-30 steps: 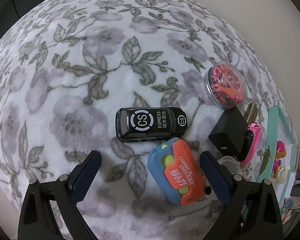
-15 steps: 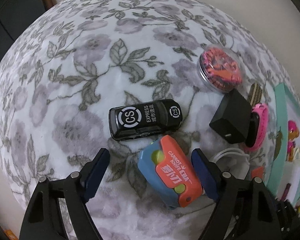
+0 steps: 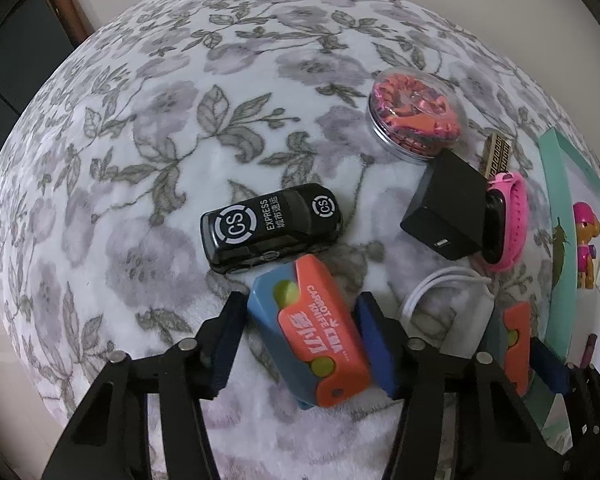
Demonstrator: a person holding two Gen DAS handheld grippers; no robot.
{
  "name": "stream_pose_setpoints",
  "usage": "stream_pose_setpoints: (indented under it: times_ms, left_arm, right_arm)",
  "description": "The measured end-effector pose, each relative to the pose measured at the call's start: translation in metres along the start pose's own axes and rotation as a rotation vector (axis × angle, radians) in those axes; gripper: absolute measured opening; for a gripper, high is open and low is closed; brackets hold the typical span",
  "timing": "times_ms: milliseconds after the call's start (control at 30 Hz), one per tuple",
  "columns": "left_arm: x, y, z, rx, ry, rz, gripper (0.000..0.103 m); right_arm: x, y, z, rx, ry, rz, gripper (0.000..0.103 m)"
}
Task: Organize rigid objects
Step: 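Grasp the orange-and-blue CARROT toy with left gripper while right gripper grasps coral-and-blue toy, then lift and carry both toys over the teal-rimmed tray with both grippers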
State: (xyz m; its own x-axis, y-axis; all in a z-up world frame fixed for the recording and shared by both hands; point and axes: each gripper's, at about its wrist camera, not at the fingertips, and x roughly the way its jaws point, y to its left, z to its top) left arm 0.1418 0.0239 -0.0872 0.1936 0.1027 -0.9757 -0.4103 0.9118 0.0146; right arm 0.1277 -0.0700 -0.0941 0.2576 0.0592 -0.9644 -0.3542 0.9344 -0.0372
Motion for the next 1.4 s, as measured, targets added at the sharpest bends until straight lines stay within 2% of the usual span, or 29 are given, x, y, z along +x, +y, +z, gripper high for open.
stream_pose_setpoints:
  times_ms: [167, 267, 333, 633, 767, 933, 1133, 1400]
  left_arm:
    - [-0.001, -0.002, -0.001, 0.005, 0.001, -0.003, 0.054]
    - [-0.003, -0.003, -0.002, 0.003, 0.002, -0.003, 0.054]
    - [-0.003, -0.004, -0.002, 0.005, 0.001, -0.002, 0.054]
    - [-0.005, 0.007, -0.003, -0.006, 0.003, -0.016, 0.053]
    - [-0.002, 0.02, 0.0, -0.038, 0.006, -0.034, 0.047]
    - [-0.01, 0.025, 0.0, -0.052, 0.0, -0.055, 0.047]
    - [-0.03, 0.034, 0.005, -0.064, -0.045, -0.077, 0.046]
    - [-0.063, 0.035, 0.006, -0.063, -0.143, -0.097, 0.043]
  right_arm:
    - [-0.001, 0.001, 0.001, -0.004, -0.001, -0.003, 0.06]
    - [-0.003, 0.001, -0.003, -0.008, 0.0, 0.003, 0.056]
    - [-0.004, 0.002, -0.006, -0.016, 0.003, 0.006, 0.049]
    - [-0.007, 0.003, -0.003, -0.018, 0.001, 0.008, 0.048]
    - [-0.019, -0.004, 0.001, 0.025, -0.042, 0.043, 0.046]
    - [-0.033, -0.011, 0.003, 0.067, -0.089, 0.072, 0.046]
    - [-0.035, -0.017, 0.003, 0.1, -0.102, 0.093, 0.046]
    - [-0.054, -0.022, 0.007, 0.132, -0.173, 0.111, 0.046]
